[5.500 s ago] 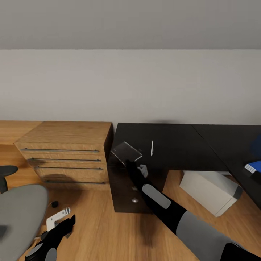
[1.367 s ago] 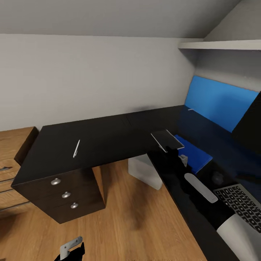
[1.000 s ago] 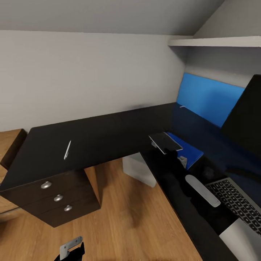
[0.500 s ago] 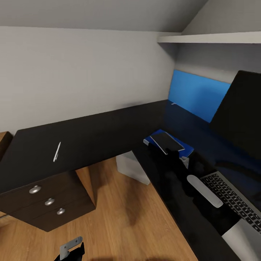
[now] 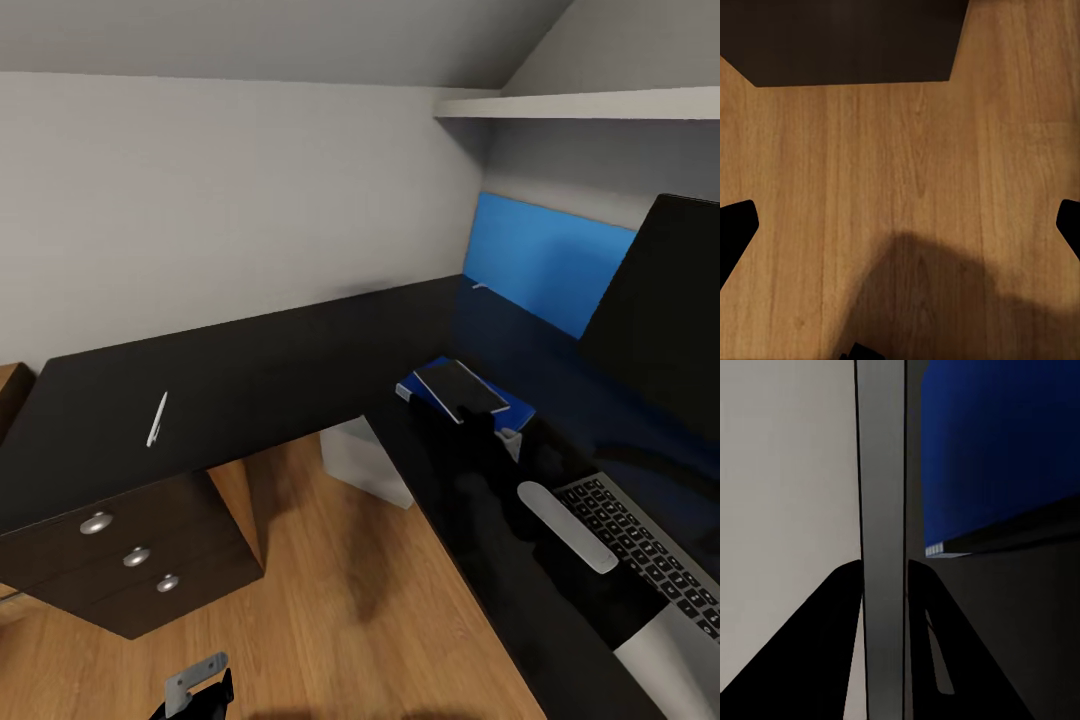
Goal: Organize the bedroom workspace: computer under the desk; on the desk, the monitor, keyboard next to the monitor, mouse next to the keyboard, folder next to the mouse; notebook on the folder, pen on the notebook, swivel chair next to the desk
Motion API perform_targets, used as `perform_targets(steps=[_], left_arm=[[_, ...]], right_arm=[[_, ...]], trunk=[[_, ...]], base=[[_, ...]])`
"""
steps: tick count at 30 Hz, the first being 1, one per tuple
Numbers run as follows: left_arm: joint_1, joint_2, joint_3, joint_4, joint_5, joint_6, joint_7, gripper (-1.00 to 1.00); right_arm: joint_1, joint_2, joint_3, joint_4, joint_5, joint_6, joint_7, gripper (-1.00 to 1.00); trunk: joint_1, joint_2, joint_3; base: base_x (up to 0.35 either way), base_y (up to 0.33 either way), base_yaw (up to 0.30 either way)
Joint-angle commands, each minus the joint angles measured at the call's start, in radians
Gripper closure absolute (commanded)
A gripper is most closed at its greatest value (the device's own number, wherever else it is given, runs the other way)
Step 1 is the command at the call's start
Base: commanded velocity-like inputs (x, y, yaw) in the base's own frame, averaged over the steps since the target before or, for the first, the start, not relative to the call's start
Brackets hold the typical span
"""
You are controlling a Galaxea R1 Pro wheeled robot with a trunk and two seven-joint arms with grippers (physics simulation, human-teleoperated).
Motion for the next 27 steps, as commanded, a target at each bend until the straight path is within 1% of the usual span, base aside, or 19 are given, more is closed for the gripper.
perform_targets(steps=[1,7,11,13,16,20,21,22,25,27], left_arm=[[0.000,-0.001,0.001,-0.003,0.006,0.005,0.002,-1.00],[0.000,-0.001,0.001,-0.003,0.006,0.005,0.002,-1.00],[0.000,-0.001,0.001,-0.003,0.006,0.005,0.002,-1.00],[0.000,-0.001,0.001,-0.003,0.006,0.005,0.002,-1.00],[0.000,-0.001,0.001,-0.002,0.006,0.005,0.003,-1.00],[0.000,-0.001,0.001,-0.002,0.006,0.005,0.003,-1.00],[0.000,-0.001,0.001,-0.002,0.006,0.005,0.003,-1.00],[0.000,-0.001,0.001,-0.002,0.006,0.005,0.003,-1.00],[0.000,-0.001,0.000,-0.002,0.006,0.005,0.003,-1.00],[0.000,-0.001,0.000,-0.002,0.006,0.005,0.003,-1.00]], right_arm=[[-0.001,-0.002,0.004,-0.003,-0.006,-0.008,-0.004,1.00],[0.007,-0.005,0.003,-0.028,-0.005,-0.010,-0.007,1.00],[0.015,-0.024,0.002,-0.033,-0.005,-0.010,-0.011,1.00],[0.016,-0.031,0.002,-0.034,-0.004,-0.009,-0.021,1.00],[0.017,-0.046,0.000,-0.037,-0.004,-0.009,-0.054,1.00],[0.017,-0.050,-0.002,-0.039,0.001,-0.009,-0.075,1.00],[0.017,-0.051,-0.002,-0.043,0.020,-0.009,-0.088,1.00],[0.017,-0.051,-0.002,-0.046,0.027,-0.009,-0.092,1.00],[0.017,-0.051,-0.002,-0.063,0.075,-0.009,-0.120,1.00],[0.017,-0.050,-0.002,-0.068,0.090,-0.009,-0.128,1.00]], trunk=[[0.000,0.000,-0.001],[0.000,0.000,-0.001],[0.000,0.000,-0.001],[0.000,0.000,-0.001],[0.000,0.000,-0.001],[0.000,0.000,-0.001],[0.000,0.000,-0.001],[0.000,0.000,-0.001],[0.000,0.000,-0.001],[0.000,0.000,-0.001]], base=[[0.000,0.000,0.000],[0.000,0.000,0.000],[0.000,0.000,0.000],[0.000,0.000,0.000],[0.000,0.000,0.000],[0.000,0.000,0.000],[0.000,0.000,0.000],[0.000,0.000,0.000],[0.000,0.000,0.000],[0.024,0.000,0.000]])
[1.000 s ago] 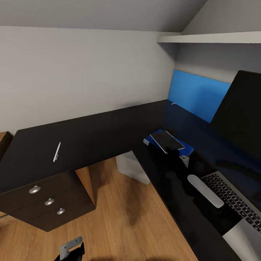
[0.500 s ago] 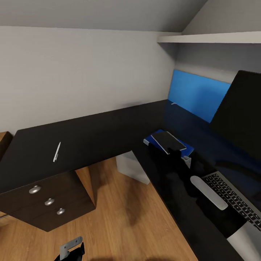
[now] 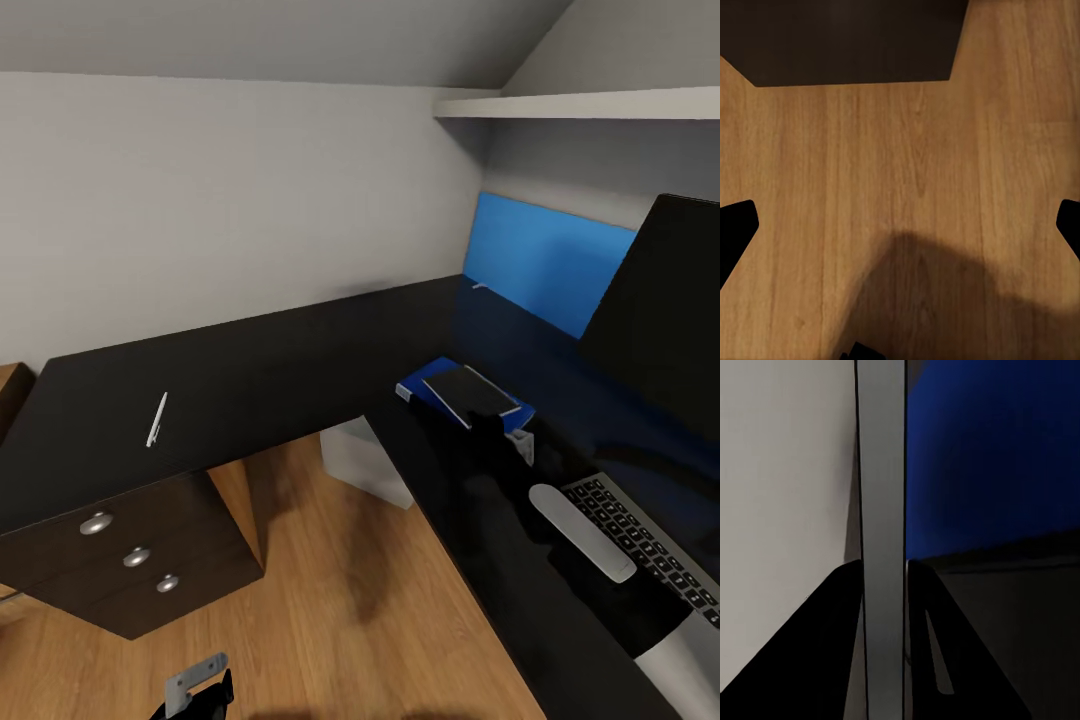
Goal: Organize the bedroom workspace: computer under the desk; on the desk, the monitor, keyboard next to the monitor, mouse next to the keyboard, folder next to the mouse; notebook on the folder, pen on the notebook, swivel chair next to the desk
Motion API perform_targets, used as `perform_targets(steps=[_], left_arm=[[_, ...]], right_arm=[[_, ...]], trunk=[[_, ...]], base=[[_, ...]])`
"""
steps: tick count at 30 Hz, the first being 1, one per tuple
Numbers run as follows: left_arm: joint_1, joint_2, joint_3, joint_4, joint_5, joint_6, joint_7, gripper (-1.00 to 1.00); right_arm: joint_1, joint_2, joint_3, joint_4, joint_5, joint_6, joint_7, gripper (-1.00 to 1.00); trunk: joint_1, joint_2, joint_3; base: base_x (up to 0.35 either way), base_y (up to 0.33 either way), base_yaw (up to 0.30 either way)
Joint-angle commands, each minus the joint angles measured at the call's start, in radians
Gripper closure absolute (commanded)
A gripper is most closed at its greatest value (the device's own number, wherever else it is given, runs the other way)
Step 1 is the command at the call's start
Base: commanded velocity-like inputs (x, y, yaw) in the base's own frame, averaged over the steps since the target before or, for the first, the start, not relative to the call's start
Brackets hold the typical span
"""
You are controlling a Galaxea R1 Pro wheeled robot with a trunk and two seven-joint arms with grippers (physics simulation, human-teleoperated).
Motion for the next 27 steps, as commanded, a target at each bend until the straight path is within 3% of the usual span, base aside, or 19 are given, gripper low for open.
perform_targets(steps=[1,27], left_arm=[[0.000,-0.001,0.001,-0.003,0.006,0.005,0.002,-1.00],[0.000,-0.001,0.003,-0.003,0.006,0.005,0.001,-1.00]], right_arm=[[-0.001,-0.001,0.003,-0.003,0.000,-0.008,-0.005,1.00],[-0.001,-0.001,0.005,-0.006,0.009,-0.006,-0.008,1.00]], trunk=[[0.000,0.000,-0.001],[0.000,0.000,-0.001]], base=[[0.102,-0.005,0.000],[0.072,-0.021,0.000]])
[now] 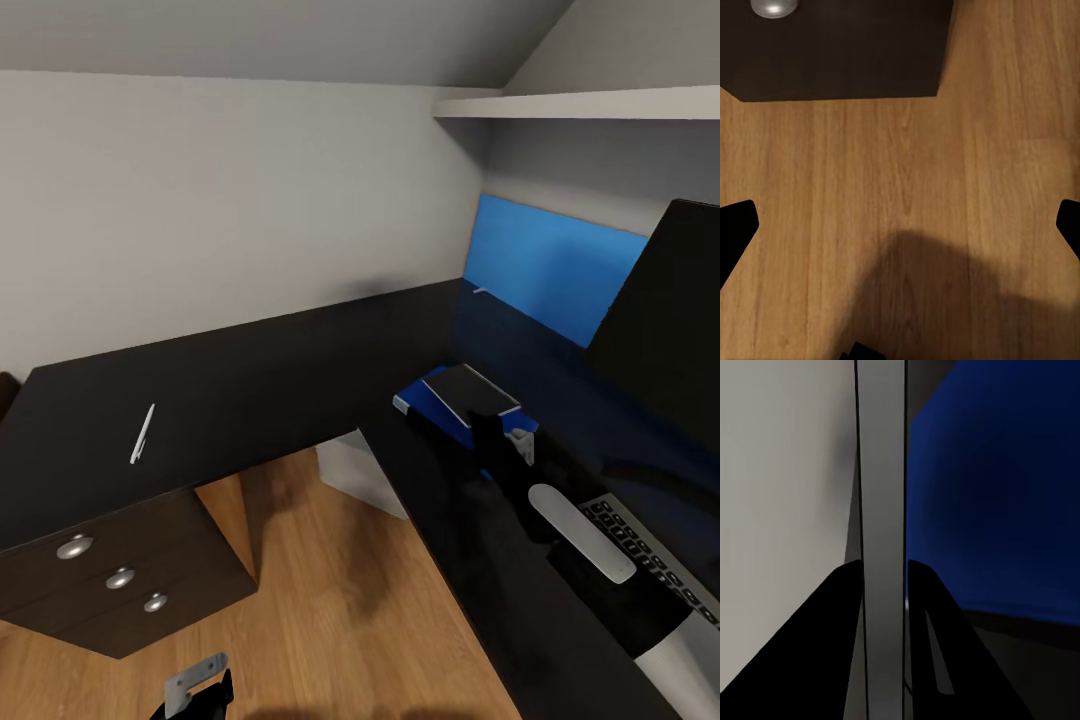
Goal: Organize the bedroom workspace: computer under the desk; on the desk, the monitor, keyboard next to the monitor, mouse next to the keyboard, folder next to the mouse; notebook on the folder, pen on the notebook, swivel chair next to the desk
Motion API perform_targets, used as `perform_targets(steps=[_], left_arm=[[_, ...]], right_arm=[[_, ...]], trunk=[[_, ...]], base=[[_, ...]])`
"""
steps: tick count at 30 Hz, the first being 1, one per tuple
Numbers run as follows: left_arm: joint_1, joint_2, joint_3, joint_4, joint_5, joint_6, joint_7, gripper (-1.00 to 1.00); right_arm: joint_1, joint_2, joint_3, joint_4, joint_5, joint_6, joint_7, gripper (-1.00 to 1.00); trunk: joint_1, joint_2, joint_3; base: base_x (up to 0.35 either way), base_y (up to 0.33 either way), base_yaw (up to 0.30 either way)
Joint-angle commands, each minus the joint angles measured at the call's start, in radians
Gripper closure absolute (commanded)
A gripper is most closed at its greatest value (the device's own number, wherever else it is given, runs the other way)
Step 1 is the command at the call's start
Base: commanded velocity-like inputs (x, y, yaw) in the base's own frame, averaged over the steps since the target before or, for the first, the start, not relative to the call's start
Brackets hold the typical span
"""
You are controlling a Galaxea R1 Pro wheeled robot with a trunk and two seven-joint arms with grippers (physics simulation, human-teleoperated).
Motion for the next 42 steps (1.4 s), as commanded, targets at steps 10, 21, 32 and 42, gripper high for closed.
perform_targets(steps=[10,21,32,42], left_arm=[[0.000,-0.001,0.001,-0.003,0.006,0.005,0.003,-1.00],[0.000,0.000,0.001,-0.003,0.006,0.005,0.003,-1.00],[0.000,0.000,0.001,-0.003,0.006,0.005,0.004,-1.00],[0.000,0.001,0.001,-0.003,0.006,0.005,0.004,-1.00]], right_arm=[[-0.001,-0.001,0.003,-0.001,-0.006,-0.007,-0.003,1.00],[-0.001,-0.001,0.003,-0.001,-0.006,-0.007,-0.003,1.00],[-0.001,0.000,0.005,-0.001,-0.008,-0.007,-0.003,1.00],[-0.001,0.000,0.005,-0.004,-0.008,-0.005,-0.004,1.00]], trunk=[[0.000,0.000,-0.001],[0.000,0.000,-0.001],[0.000,0.000,-0.001],[0.000,0.000,-0.001]], base=[[0.000,0.000,0.000],[0.059,0.000,0.000],[0.004,0.000,0.000],[0.000,0.000,0.000]])
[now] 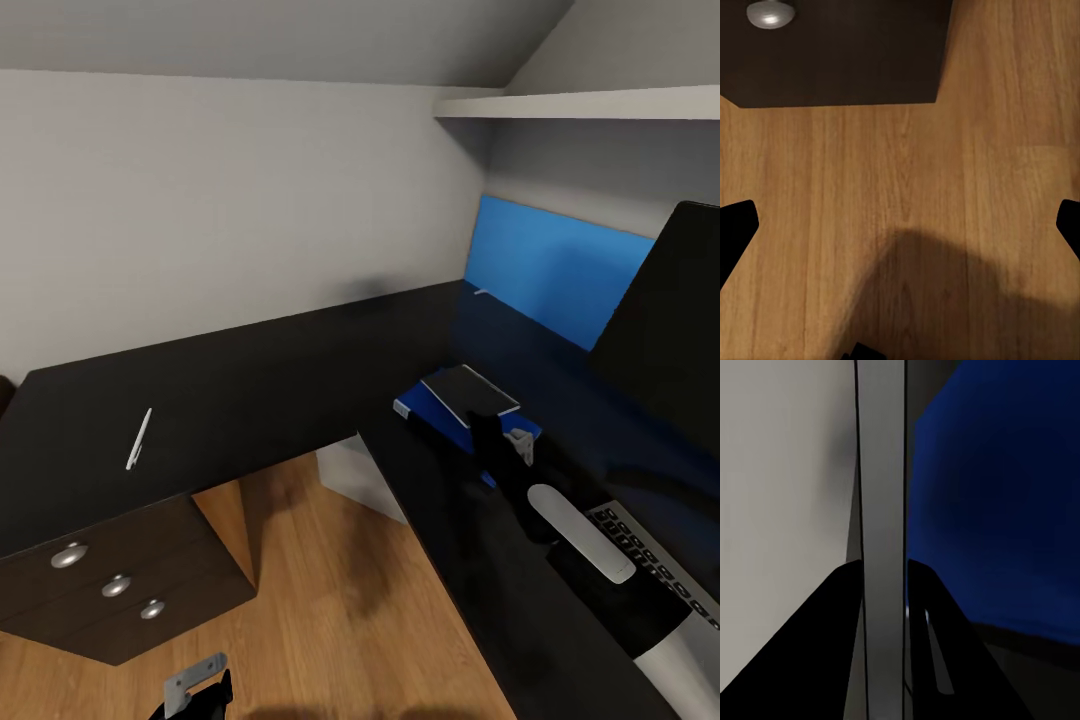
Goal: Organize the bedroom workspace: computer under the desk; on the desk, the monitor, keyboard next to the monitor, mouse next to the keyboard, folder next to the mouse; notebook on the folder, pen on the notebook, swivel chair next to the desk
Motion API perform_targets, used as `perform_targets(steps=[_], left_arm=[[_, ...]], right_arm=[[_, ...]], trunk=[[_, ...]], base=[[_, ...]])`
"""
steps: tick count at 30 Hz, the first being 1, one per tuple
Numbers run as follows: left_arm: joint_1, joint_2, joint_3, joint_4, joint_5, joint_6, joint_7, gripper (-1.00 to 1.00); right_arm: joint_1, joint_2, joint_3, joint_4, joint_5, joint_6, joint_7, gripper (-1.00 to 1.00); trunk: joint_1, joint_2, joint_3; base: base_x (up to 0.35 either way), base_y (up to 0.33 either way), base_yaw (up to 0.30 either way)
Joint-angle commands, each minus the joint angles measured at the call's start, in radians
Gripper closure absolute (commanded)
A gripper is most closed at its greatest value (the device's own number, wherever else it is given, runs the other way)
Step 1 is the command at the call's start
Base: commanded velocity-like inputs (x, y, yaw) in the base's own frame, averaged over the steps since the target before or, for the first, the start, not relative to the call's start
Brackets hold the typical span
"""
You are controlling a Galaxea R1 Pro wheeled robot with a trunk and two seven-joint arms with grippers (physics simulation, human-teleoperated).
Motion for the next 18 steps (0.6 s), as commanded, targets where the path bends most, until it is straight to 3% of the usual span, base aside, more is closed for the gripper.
perform_targets(steps=[1,7,18], left_arm=[[0.000,-0.001,0.001,-0.003,0.006,0.005,0.002,-1.00],[0.000,-0.001,0.001,-0.004,0.007,0.005,0.001,-1.00],[0.000,-0.001,0.002,-0.004,0.008,0.005,0.000,-1.00]], right_arm=[[-0.001,-0.001,0.003,-0.002,-0.006,-0.007,-0.002,1.00],[-0.001,-0.002,0.003,-0.002,-0.006,-0.007,-0.002,1.00],[-0.001,-0.002,0.003,-0.002,-0.006,-0.007,-0.002,1.00]], trunk=[[0.000,0.000,-0.001],[0.000,0.000,-0.001],[-0.042,0.077,0.034]], base=[[0.000,0.000,0.000],[0.000,0.000,0.000],[0.000,0.000,0.000]])
